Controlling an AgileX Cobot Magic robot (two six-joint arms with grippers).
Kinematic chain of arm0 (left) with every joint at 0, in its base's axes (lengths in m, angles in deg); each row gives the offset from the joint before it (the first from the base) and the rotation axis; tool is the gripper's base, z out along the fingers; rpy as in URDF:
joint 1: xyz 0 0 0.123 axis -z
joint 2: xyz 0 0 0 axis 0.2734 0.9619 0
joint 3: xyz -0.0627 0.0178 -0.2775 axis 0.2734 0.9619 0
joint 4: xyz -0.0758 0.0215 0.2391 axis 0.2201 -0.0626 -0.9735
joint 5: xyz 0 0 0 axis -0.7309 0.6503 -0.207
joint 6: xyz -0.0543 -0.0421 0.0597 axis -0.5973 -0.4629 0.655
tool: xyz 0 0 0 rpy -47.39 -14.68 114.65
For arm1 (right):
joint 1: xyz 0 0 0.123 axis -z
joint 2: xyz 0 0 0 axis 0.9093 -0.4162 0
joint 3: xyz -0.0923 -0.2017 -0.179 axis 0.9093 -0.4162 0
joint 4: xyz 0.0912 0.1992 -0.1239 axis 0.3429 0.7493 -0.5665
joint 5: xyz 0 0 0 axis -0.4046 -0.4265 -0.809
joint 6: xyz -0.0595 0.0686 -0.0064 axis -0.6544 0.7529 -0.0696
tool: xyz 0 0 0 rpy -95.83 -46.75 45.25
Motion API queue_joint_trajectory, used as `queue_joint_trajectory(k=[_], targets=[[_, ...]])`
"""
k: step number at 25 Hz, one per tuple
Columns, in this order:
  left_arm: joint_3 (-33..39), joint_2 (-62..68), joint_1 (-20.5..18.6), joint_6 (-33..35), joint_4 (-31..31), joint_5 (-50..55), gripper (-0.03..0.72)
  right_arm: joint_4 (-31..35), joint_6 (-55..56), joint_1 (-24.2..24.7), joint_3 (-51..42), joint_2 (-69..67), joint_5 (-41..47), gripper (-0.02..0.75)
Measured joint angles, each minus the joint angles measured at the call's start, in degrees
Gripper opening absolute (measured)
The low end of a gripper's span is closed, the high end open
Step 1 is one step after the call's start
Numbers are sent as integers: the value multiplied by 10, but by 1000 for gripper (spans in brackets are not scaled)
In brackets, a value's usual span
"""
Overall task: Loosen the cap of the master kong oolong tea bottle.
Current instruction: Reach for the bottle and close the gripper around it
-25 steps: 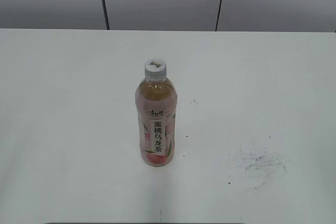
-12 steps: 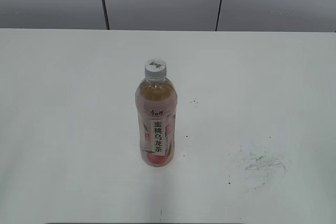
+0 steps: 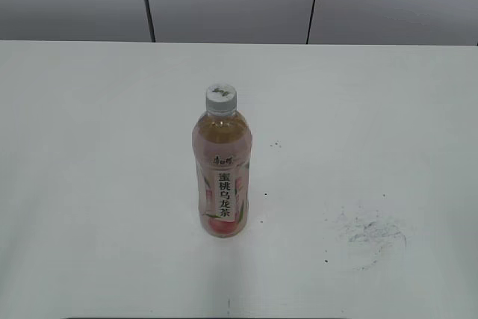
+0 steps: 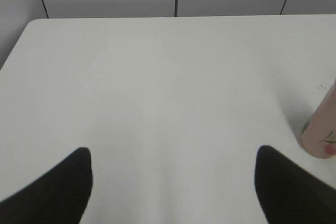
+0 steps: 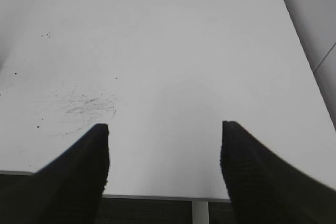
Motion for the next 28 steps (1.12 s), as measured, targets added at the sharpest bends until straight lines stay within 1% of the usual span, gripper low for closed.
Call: queue_joint_trajectory(k=[2,7,10,15,19,21,24,26,28], targets=[[0,8,3,0,2,-1,563,0,0,0,0,0,0,502],[-4,50,39,0,6,-14,563,0,0,0,0,0,0,502],[-8,70,44,0,-5,-59,563,0,0,0,0,0,0,502],[-6,112,44,0,6,-218,563,0,0,0,0,0,0,502],[9,187,44,0,29,-365,559,0,0,0,0,0,0,502],[17,246,44,0,50,-421,541,0,0,0,0,0,0,502],[21,341,44,0,99,-496,508,0,0,0,0,0,-1,502],[23,403,44,0,129,-550,499,0,0,0,0,0,-1,502],[23,469,44,0,146,-599,497,0,0,0,0,0,-1,502]])
